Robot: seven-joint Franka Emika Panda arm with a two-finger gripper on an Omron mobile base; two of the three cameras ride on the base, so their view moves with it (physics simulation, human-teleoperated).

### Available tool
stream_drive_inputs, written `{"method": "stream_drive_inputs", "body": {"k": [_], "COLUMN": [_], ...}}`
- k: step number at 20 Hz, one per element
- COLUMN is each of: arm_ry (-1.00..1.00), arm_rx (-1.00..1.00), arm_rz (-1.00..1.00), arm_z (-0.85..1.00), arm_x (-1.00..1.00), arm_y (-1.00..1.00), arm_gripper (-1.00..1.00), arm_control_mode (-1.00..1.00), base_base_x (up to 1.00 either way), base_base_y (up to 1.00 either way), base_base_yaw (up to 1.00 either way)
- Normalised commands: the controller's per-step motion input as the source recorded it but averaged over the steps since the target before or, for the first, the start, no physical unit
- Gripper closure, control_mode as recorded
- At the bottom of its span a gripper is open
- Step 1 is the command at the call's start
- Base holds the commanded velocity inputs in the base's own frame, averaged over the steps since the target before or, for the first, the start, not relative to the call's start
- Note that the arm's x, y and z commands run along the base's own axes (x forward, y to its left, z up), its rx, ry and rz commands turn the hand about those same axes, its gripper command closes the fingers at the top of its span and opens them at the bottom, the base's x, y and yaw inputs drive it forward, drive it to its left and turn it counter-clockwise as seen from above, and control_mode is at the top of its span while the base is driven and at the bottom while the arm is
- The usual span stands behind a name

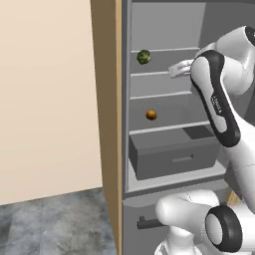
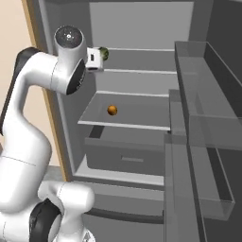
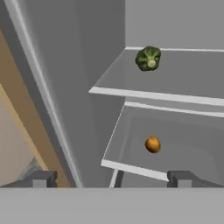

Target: Open the fridge, remove the mango, broccoli, and chicken drumstick, and place them on any counter.

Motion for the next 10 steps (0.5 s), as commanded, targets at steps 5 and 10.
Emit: {"method": "stream_drive_inputs", "body": {"k": [5,10], "arm_ry": [0.0,0.0], "arm_rx": [0.0,0.0], "arm_rz": [0.03,0.03], "arm_z": [0.09,0.1], "arm_x": [0.95,0.65], "arm_y": [-0.01,0.04], "arm_gripper": [-1.0,-1.0], "arm_control_mode": [-1.0,-1.0], "base_base_x": [0.0,0.0], "base_base_y": [0.0,0.0], "base_base_yaw": [0.0,0.0]}}
